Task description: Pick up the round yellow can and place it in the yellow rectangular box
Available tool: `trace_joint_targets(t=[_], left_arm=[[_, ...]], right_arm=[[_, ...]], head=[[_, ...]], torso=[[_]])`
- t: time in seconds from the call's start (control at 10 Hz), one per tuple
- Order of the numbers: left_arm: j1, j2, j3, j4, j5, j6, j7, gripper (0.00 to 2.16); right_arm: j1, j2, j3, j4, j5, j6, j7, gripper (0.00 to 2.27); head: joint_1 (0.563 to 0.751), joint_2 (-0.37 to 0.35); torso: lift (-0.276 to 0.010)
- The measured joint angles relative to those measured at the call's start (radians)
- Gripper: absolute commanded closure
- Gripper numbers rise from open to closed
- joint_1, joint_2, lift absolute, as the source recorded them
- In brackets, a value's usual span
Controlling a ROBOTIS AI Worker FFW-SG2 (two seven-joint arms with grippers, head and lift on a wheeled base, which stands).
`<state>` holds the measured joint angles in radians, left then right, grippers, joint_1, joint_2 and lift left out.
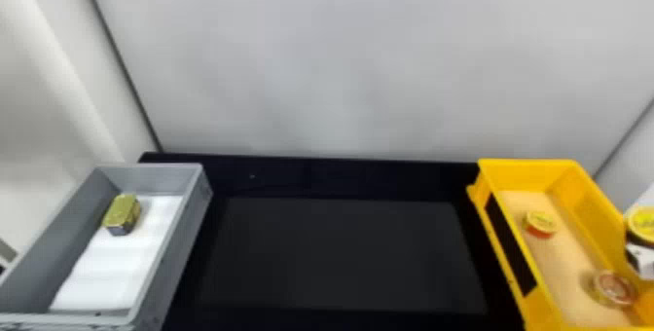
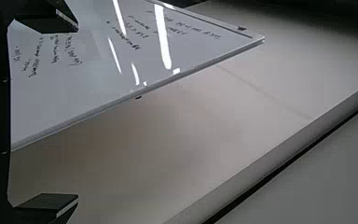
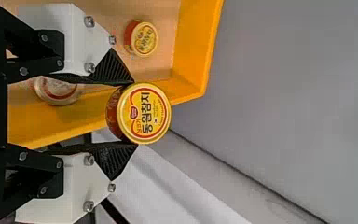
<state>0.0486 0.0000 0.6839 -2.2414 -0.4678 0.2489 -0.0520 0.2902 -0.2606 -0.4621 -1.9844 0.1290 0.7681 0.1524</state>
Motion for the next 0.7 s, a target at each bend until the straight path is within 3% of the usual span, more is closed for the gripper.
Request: trace_joint_targets(t=[0.3, 0.7], left_arm=[[0.001, 0.000, -0.006, -0.002, 0.000, 0.000, 0.000, 0.01], [0.001, 0.000, -0.011, -0.003, -0.002, 0.000, 0.000, 0.01]], right_arm=[[-0.009, -0.011, 0.005, 0.108, -0.086, 0.043, 0.011, 0.67], [-0.069, -0.046, 0.087, 0.217, -0.108, 0.071, 0.044, 0.67]], head=[[0.686, 0.014], [0.686, 0.014]], torso=[[-0.056], [-0.056]])
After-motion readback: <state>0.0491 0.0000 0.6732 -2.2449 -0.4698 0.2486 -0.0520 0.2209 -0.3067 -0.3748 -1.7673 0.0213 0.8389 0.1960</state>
